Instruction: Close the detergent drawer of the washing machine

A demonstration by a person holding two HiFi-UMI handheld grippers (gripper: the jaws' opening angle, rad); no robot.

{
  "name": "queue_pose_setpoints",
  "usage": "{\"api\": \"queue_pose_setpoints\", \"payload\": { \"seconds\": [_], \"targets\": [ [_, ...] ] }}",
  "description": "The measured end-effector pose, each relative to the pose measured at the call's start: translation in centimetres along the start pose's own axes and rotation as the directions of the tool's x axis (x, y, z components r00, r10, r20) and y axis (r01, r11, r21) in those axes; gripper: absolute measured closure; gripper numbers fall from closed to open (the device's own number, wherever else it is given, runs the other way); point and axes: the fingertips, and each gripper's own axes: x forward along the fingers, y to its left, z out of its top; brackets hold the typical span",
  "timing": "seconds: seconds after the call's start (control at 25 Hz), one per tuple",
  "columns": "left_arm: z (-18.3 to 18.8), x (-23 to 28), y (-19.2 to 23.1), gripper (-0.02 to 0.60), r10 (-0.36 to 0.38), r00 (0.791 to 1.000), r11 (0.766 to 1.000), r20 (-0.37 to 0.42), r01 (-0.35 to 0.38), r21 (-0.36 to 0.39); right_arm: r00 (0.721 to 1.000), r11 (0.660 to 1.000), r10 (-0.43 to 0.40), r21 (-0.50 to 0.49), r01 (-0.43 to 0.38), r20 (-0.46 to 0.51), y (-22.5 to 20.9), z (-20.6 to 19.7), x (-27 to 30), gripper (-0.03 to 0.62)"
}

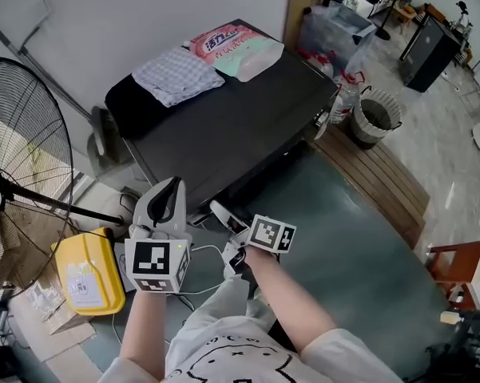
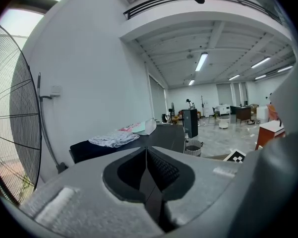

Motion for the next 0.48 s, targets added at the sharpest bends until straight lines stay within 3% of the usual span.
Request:
{"api": "queue_pose_setpoints", "payload": {
  "seconds": [0.24,0.48],
  "targets": [
    [0.1,0.1,-0.6,0.563,-0.012,1.0,1.0,0.004,0.012,-0.001,1.0,1.0,-0.014,-0.019,0.014,0.0,0.1,0.0,-0.2,0.273],
    [0.3,-0.8,-1.2,0.563,-0.002,1.0,1.0,0.01,0.002,-0.009,0.998,0.994,-0.042,-0.101,0.037,-0.053,0.8,-0.2,-0.9,0.275]
  ]
}}
